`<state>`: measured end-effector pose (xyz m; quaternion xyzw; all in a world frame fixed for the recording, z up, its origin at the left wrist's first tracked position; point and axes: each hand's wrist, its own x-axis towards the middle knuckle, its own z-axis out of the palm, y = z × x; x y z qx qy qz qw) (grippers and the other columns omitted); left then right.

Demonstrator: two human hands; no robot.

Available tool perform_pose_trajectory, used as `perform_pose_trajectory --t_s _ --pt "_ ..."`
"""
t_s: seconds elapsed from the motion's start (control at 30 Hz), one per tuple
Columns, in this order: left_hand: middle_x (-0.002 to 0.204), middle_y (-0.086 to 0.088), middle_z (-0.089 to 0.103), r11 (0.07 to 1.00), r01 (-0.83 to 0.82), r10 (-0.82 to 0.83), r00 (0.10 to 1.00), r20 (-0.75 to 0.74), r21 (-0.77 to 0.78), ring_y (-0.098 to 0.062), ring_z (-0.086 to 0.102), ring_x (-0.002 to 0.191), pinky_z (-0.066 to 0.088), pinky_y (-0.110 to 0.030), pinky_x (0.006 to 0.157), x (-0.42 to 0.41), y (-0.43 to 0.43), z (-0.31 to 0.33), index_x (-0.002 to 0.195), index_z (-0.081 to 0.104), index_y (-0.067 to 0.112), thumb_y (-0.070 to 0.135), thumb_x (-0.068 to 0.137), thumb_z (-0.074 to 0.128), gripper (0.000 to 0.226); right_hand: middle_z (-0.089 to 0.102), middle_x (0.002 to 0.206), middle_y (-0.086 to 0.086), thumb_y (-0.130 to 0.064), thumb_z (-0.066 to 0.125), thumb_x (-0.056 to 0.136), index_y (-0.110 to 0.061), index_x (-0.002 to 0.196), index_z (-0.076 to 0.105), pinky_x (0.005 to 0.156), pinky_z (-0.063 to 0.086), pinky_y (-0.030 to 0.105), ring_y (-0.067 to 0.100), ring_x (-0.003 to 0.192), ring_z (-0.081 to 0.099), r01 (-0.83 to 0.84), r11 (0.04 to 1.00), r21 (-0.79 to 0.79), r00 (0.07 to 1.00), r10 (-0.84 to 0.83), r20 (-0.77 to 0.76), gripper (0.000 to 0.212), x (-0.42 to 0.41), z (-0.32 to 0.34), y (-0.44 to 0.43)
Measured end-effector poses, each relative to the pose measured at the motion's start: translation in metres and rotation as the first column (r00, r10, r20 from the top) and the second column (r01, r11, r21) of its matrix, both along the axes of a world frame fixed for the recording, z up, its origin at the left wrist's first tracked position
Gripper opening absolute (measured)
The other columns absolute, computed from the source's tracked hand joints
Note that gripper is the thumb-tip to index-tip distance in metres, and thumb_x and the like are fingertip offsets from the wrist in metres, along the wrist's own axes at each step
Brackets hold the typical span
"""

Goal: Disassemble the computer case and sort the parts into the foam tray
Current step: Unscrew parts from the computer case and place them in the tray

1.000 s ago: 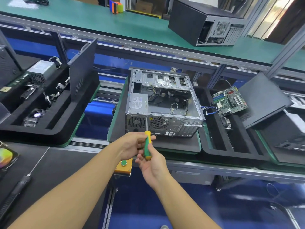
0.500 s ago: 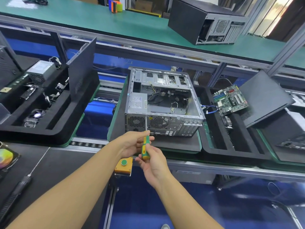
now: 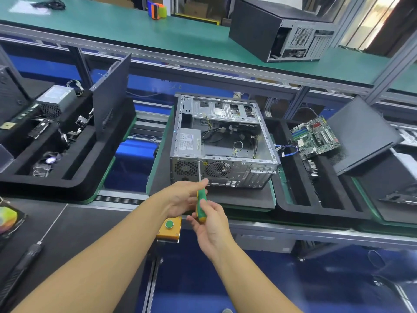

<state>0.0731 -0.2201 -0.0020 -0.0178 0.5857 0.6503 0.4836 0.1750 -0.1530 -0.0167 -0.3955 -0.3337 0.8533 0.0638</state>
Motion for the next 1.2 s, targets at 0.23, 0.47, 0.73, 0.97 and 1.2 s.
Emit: perform_pose_trajectory --t_s 0.23,0.47,0.73,0.97,1.2 --pt "0.110 -0.022 0.070 0.991 -0.122 0.119 0.992 0.051 0.056 -0.029 0.070 0.092 0.061 -0.035 0.066 -0.003 -0.001 -0.003 0.121 0.063 -0.002 0.005 0.091 0.068 0.031 0.063 0.088 0.015 -0.030 0.062 0.099 -0.002 0.113 0.063 0.057 0.057 0.033 0.020 0.068 0.058 -0.007 0.993 -0.121 1.000 0.004 -0.031 0.032 -0.004 0.010 0.002" --pt "0.122 -0.012 0.071 0.994 -0.097 0.094 0.994 0.054 0.057 -0.023 0.066 0.102 0.054 -0.040 0.086 -0.016 0.003 -0.005 0.123 0.063 0.003 0.020 0.099 0.057 0.030 0.061 0.090 0.016 -0.015 0.054 0.103 -0.001 0.119 0.058 0.051 0.054 0.029 0.017 0.062 0.060 -0.015 0.999 -0.033 1.000 0.015 0.022 0.022 -0.005 0.005 0.003" --pt "0.097 -0.012 0.074 0.876 -0.481 0.482 0.875 0.046 -0.026 -0.019 0.072 0.083 0.058 -0.029 0.064 -0.052 0.050 -0.016 0.109 0.067 0.000 0.023 0.094 0.068 0.027 0.059 0.110 0.016 0.001 0.071 0.088 -0.016 0.116 0.054 0.058 0.056 0.028 0.019 0.075 0.064 -0.010 0.994 0.113 0.997 0.002 0.075 0.037 -0.006 0.005 0.005" --pt "0.079 -0.009 0.074 0.839 -0.544 0.544 0.837 0.060 -0.018 -0.013 0.072 0.064 0.057 -0.025 0.051 -0.060 0.055 -0.030 0.098 0.069 0.002 0.015 0.092 0.071 0.015 0.060 0.097 0.016 -0.019 0.048 0.104 -0.005 0.117 0.059 0.053 0.056 0.029 0.019 0.073 0.058 -0.036 0.999 0.005 0.988 0.035 0.152 0.023 -0.006 0.009 0.012" --pt "0.080 -0.007 0.066 0.871 -0.492 0.489 0.868 0.080 0.013 -0.012 0.064 0.064 0.055 -0.025 0.057 -0.057 0.057 -0.027 0.098 0.062 0.001 0.011 0.098 0.056 0.012 0.058 0.115 0.019 -0.006 0.062 0.096 -0.012 0.119 0.056 0.062 0.059 0.033 0.026 0.086 0.066 -0.187 0.975 0.118 0.978 0.173 0.120 0.024 -0.001 0.007 0.015"
